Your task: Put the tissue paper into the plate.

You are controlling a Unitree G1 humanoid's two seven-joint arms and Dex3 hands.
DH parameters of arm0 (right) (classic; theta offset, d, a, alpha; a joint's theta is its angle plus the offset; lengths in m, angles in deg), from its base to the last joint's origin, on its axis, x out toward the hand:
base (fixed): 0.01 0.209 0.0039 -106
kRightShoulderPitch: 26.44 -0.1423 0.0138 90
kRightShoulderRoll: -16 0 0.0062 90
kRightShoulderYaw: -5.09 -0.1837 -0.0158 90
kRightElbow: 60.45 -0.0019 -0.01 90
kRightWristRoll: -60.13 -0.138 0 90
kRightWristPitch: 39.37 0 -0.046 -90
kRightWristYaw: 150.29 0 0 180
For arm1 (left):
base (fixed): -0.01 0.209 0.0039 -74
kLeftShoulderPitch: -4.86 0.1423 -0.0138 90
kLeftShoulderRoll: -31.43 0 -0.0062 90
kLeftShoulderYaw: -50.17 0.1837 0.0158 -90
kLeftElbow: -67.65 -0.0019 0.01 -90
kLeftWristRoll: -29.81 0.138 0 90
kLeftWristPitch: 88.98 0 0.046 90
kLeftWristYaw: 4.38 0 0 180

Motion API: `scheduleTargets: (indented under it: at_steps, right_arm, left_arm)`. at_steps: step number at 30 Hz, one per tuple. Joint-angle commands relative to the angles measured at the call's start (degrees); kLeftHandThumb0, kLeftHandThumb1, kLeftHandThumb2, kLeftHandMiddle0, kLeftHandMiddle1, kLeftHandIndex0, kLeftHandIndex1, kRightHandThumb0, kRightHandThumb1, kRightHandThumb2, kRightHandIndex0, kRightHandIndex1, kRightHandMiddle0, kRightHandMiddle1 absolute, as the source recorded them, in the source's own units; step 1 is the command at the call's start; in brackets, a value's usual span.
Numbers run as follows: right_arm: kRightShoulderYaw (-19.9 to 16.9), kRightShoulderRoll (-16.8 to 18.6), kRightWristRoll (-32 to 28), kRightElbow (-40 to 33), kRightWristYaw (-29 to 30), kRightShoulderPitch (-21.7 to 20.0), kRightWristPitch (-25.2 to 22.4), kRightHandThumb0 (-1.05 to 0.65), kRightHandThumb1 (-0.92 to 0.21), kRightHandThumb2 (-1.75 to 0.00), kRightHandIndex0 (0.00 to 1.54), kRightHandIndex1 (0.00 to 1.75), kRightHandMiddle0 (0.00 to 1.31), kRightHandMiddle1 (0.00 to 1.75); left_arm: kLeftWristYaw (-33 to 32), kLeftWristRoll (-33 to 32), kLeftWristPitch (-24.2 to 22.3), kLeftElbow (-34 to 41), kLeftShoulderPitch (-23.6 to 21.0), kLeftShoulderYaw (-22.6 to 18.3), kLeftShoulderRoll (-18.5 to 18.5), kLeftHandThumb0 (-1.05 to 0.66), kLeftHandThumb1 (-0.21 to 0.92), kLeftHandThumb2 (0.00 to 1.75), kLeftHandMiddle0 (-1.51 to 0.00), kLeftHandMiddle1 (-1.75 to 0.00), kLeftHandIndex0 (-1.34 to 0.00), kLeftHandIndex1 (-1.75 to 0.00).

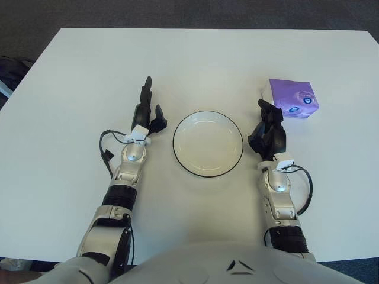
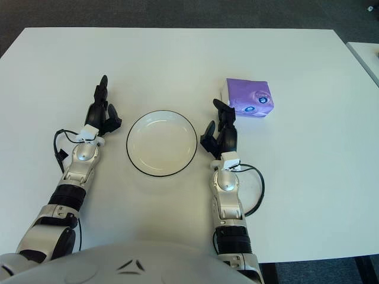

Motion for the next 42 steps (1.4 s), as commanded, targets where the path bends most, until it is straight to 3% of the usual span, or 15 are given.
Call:
scheduleTargets:
  at_steps: [1,24,36,42]
  right_arm:
    - [-0.30,0.15,0.02,3.19,0.16,4.78,-5.47,-0.44,-0.92,-1.02,0.33,0.25,0.00,0.88]
    - [-0.16,-0.03,-0.09,2.26,-0.18,5.29,-5.49,-0.44,-0.90,-1.04,0.33,0.26,0.00,0.87]
    - [1.20,-0.86,-0.55,-11.71,-3.10,9.70,-9.21,-0.45,-0.92,-1.00,0.31,0.25,0.00,0.81]
    - [0.35,-2.57,-0.98,-18.01,-4.89,9.31,-9.61,-0.45,-0.92,-1.01,0.30,0.24,0.00,0.79]
  left_arm:
    - [-0.26,0.51,-1.75,-4.19,5.67,0.51,0.69,-0.87,0.92,1.13,-0.01,-0.01,0.00,-0.14]
    - [-0.49,0.74,-1.76,-4.55,5.60,0.62,0.76,-0.87,0.92,1.12,0.00,0.00,0.00,-0.11]
    - [-0.95,1.00,-2.11,-4.85,5.27,0.75,0.99,-0.88,0.92,1.13,0.00,0.00,0.00,-0.11]
    - [-1.18,0.90,-2.16,-5.06,5.07,0.81,1.26,-0.88,0.92,1.13,0.00,0.00,0.00,-0.10]
